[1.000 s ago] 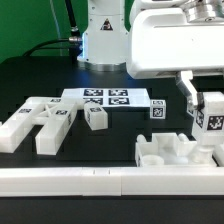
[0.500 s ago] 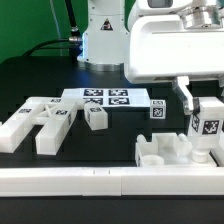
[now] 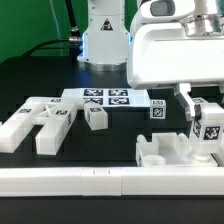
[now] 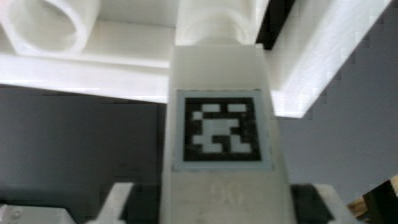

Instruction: Assemble chair

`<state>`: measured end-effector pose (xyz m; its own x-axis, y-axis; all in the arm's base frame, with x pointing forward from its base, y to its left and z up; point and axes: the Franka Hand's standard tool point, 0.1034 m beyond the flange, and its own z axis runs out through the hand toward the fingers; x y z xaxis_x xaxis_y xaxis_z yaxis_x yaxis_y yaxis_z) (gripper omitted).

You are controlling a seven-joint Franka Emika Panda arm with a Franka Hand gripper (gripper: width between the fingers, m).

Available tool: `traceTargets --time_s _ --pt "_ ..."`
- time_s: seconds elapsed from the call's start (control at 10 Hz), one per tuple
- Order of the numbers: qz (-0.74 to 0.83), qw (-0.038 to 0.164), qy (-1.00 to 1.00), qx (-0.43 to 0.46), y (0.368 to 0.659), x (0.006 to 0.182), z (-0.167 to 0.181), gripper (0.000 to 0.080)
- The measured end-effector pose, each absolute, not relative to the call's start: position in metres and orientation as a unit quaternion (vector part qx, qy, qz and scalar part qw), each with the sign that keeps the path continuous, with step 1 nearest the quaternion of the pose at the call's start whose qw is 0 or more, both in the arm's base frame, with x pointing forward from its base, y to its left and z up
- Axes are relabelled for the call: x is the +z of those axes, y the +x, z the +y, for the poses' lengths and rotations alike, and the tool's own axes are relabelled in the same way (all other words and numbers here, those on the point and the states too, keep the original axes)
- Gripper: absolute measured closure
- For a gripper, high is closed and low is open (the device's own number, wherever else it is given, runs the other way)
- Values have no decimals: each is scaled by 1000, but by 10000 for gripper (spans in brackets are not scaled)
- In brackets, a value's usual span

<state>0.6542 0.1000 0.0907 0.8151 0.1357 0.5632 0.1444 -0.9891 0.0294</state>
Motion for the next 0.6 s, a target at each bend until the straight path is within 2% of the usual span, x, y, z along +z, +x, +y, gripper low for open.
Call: traceTargets --time_s 0.3,0.6 --pt "-74 6 -953 -295 652 82 99 509" --pt "-74 6 -951 -300 653 81 99 502"
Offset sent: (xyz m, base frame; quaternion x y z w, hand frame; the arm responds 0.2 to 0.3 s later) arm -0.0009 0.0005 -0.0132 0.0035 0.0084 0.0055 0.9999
